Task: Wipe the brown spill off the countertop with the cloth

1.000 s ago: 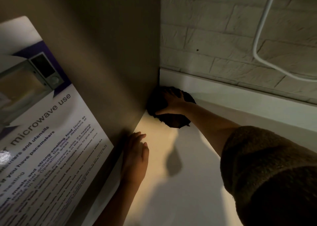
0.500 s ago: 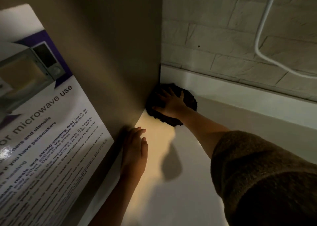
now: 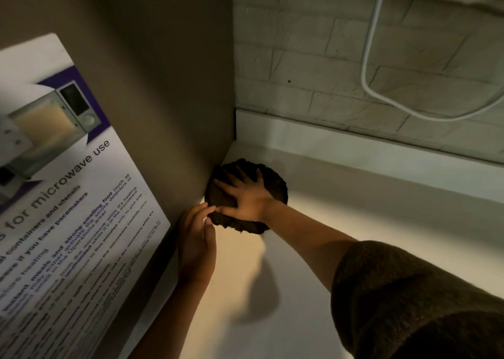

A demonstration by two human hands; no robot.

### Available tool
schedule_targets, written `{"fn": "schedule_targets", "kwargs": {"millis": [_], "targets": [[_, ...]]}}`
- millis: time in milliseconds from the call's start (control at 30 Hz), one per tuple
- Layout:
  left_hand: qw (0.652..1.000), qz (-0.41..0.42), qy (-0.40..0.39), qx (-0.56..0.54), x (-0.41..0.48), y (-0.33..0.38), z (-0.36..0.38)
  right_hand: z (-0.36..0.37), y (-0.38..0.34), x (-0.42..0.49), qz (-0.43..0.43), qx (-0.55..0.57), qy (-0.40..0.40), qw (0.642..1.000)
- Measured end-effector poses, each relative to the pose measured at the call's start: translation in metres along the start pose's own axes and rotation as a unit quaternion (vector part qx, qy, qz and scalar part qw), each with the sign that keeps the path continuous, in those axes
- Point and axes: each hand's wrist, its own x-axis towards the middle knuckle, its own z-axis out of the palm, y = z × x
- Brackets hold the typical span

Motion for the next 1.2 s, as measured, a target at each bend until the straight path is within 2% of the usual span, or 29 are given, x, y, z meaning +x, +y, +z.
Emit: {"fn": "schedule_targets", "kwargs": {"millis": [200,333,567,700,900,967,1100,1200], "targets": [[0.999,0.015,-0.033,-0.032,-0.018,0.018,-0.026,0.008,-0.04,-0.032,-0.011,0.029,-0.005,1.0],[0.994,0.025,-0.083,-0.07,-0.029,0.02,-0.048,0.014,-0.076,-0.061,-0.022,0.049,-0.017,0.998],[0.982,-0.05,-0.161,-0.087,-0.047,0.024,-0.09,0.026,-0.144,-0.112,-0.041,0.071,-0.013,0.997],[0.974,-0.072,-0.185,-0.108,-0.054,0.026,-0.105,0.035,-0.179,-0.138,-0.054,0.078,0.002,0.996],[0.974,-0.041,-0.185,-0.123,-0.056,0.035,-0.12,0.042,-0.221,-0.175,-0.076,0.102,-0.01,0.992],[0.973,-0.043,-0.196,-0.118,-0.055,0.039,-0.125,0.039,-0.223,-0.181,-0.081,0.122,-0.021,0.989],[0.967,-0.023,-0.234,-0.102,-0.051,0.056,-0.135,0.011,-0.204,-0.189,-0.057,0.271,-0.028,0.961],[0.967,-0.013,-0.239,-0.086,-0.045,0.082,-0.141,-0.019,-0.171,-0.203,-0.012,0.267,0.005,0.964]]}}
